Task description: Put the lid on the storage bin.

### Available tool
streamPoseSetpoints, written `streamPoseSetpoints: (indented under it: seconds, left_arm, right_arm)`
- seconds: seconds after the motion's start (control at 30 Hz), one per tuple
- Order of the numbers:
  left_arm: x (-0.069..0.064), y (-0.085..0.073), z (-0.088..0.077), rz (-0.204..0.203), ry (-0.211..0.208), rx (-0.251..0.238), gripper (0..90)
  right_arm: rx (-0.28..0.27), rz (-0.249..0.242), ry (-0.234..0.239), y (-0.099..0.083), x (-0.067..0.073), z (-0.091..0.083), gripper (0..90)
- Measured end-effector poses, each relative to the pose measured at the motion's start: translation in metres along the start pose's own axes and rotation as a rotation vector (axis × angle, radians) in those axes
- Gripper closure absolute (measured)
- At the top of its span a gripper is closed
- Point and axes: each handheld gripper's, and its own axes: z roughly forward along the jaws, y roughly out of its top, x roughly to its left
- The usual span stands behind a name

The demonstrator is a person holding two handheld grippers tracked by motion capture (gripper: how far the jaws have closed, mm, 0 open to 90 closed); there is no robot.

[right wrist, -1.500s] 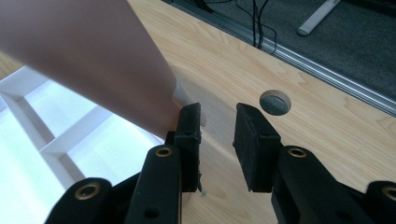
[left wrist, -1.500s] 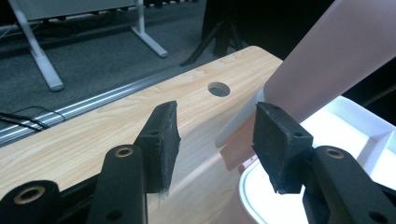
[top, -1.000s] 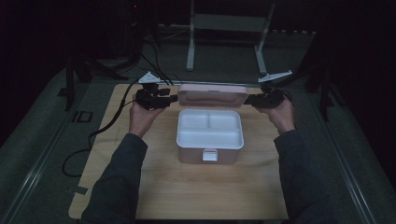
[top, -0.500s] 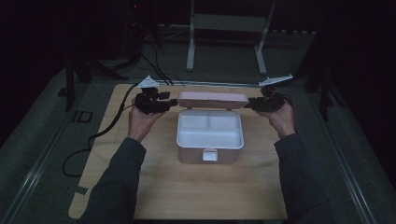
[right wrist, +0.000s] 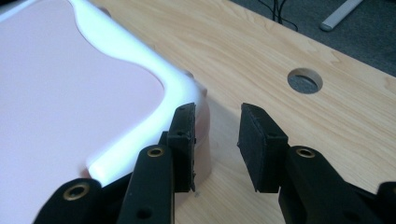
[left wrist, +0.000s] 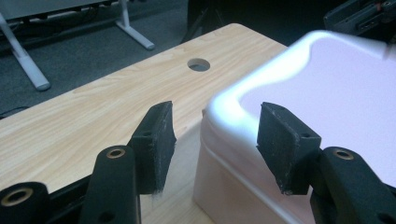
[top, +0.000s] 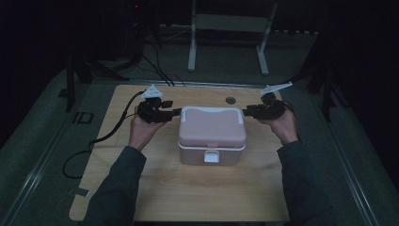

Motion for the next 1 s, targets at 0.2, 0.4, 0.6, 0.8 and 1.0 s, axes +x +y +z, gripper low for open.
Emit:
streamPoseSetpoints:
  seconds: [0.2, 0.4, 0.6, 0.8, 1.0]
  left_arm:
    - [-0.006, -0.023, -0.012, -0.015, 0.013, -0.004, 45.2]
    - [-0.021, -0.052, -0.016, -0.006, 0.024, 0.046, 44.6]
    - [-0.034, -0.063, -0.014, 0.000, -0.003, 0.065, 44.3]
    - [-0.040, -0.066, -0.020, -0.031, -0.035, 0.037, 46.8]
    - [-0.039, -0.070, -0.023, 0.004, -0.022, 0.058, 41.0]
  right_arm:
    - [0.004, -0.020, -0.020, -0.011, 0.006, -0.006, 65.8]
    - [0.034, -0.028, -0.029, -0.031, 0.013, -0.010, 65.0]
    - [0.065, -0.063, -0.026, -0.043, 0.024, -0.004, 63.5]
    - [0.064, -0.072, -0.026, -0.042, 0.025, -0.001, 64.2]
    - [0.059, -0.069, -0.039, -0.045, 0.024, -0.001, 63.5]
